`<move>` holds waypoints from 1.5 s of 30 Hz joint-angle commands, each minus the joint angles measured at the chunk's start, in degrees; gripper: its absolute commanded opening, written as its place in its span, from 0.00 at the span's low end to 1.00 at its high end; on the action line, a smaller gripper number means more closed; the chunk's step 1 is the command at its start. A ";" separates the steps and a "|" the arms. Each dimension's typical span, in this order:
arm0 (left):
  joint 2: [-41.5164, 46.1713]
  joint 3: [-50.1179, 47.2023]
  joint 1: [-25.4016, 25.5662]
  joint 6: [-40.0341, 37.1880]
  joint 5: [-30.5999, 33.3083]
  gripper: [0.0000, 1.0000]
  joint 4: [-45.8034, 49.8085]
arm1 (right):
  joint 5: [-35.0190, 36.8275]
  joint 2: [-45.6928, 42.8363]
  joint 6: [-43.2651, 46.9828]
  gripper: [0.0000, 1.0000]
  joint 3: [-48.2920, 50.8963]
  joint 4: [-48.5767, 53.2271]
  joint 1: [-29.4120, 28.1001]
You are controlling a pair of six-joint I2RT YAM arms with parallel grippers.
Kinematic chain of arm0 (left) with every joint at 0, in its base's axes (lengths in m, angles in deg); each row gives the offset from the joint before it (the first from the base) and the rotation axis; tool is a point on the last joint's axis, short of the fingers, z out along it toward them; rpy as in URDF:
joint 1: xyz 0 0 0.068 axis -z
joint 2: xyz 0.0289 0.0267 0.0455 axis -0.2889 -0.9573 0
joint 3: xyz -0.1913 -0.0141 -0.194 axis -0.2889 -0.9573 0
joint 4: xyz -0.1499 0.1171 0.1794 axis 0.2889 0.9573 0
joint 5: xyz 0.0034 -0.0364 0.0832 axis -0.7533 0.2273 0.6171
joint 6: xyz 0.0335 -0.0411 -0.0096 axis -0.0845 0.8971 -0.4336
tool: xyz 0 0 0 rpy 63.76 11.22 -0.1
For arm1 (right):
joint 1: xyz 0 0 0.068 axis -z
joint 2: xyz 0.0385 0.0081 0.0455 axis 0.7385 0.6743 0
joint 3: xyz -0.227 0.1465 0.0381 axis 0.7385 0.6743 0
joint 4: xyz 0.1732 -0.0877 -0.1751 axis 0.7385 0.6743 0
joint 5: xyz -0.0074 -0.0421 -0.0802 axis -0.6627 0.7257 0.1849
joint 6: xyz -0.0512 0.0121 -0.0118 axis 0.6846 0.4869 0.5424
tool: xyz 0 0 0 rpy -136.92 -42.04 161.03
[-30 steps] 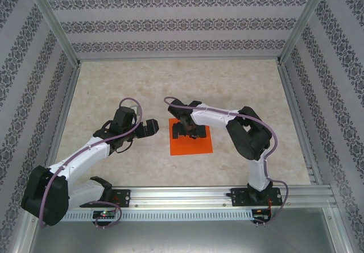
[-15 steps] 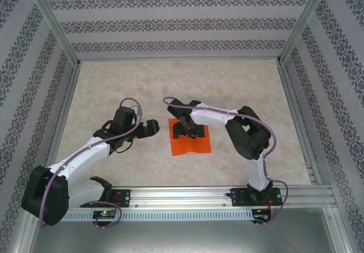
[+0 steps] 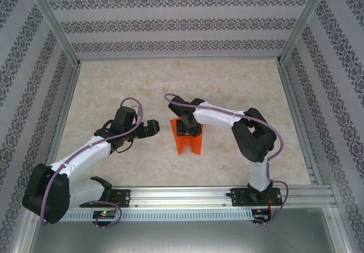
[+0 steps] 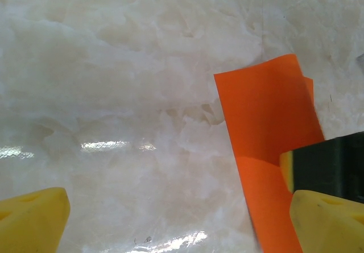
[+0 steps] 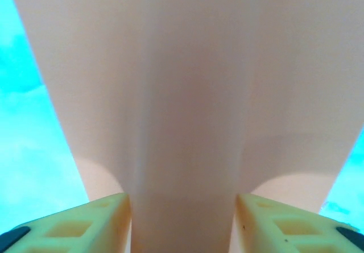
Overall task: Fold a paper plane with a square sheet of paper (pick it up from the middle)
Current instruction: Fold the square sheet of paper in half at the center of the table.
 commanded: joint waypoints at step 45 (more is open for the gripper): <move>-14.28 12.09 7.86 0.53 -9.54 0.86 -3.74 | -10.42 -17.59 -6.63 0.76 27.85 -24.48 10.96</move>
